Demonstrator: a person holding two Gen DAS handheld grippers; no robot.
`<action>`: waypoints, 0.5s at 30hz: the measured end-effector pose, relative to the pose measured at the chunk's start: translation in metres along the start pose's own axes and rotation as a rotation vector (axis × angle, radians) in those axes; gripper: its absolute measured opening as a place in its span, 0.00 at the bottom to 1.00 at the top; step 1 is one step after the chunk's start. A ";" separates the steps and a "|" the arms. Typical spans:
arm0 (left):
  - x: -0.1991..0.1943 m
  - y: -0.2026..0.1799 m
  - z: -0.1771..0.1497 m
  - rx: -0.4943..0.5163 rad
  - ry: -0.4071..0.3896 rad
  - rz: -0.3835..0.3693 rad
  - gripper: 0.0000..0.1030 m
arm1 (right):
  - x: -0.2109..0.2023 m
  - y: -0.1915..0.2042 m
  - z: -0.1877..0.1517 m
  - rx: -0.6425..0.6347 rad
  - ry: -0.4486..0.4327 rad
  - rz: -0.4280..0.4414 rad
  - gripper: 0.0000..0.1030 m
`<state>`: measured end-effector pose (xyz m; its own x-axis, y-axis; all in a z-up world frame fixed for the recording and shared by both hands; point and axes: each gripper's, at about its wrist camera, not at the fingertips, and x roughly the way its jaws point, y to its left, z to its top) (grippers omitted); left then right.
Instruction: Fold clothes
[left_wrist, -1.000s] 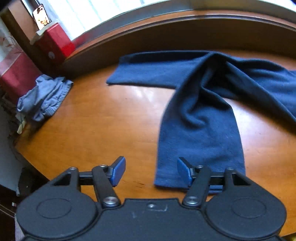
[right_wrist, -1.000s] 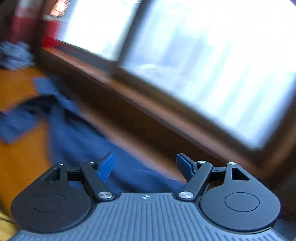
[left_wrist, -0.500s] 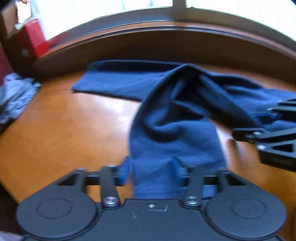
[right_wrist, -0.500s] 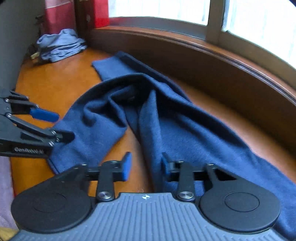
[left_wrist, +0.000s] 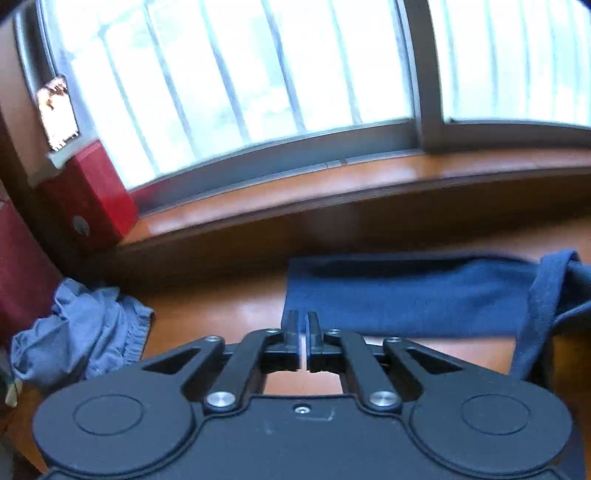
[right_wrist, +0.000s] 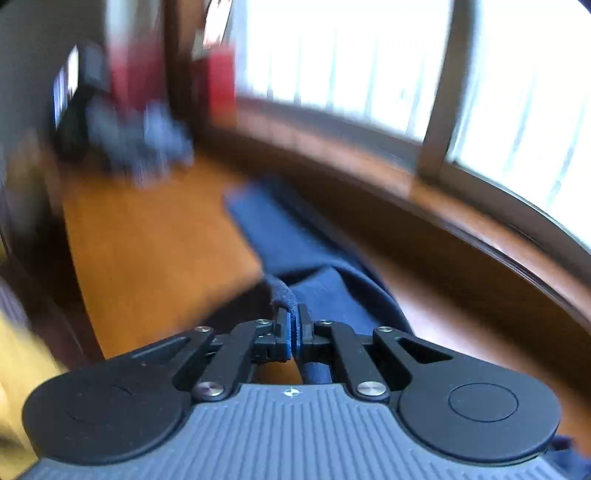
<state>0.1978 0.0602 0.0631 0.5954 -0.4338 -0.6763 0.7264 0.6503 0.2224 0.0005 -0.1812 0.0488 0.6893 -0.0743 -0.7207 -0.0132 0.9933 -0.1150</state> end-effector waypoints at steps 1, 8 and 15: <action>0.002 0.000 -0.009 0.018 0.024 -0.055 0.07 | 0.013 0.010 -0.009 -0.033 0.095 -0.035 0.02; 0.009 -0.071 -0.080 0.194 0.167 -0.434 0.34 | 0.046 0.048 -0.053 -0.069 0.364 -0.199 0.35; 0.021 -0.106 -0.090 0.288 0.151 -0.493 0.52 | 0.050 0.077 -0.034 -0.113 0.220 -0.259 0.67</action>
<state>0.1026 0.0385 -0.0381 0.1240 -0.5341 -0.8363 0.9814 0.1903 0.0240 0.0098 -0.1112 -0.0192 0.5078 -0.3518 -0.7864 0.0526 0.9238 -0.3793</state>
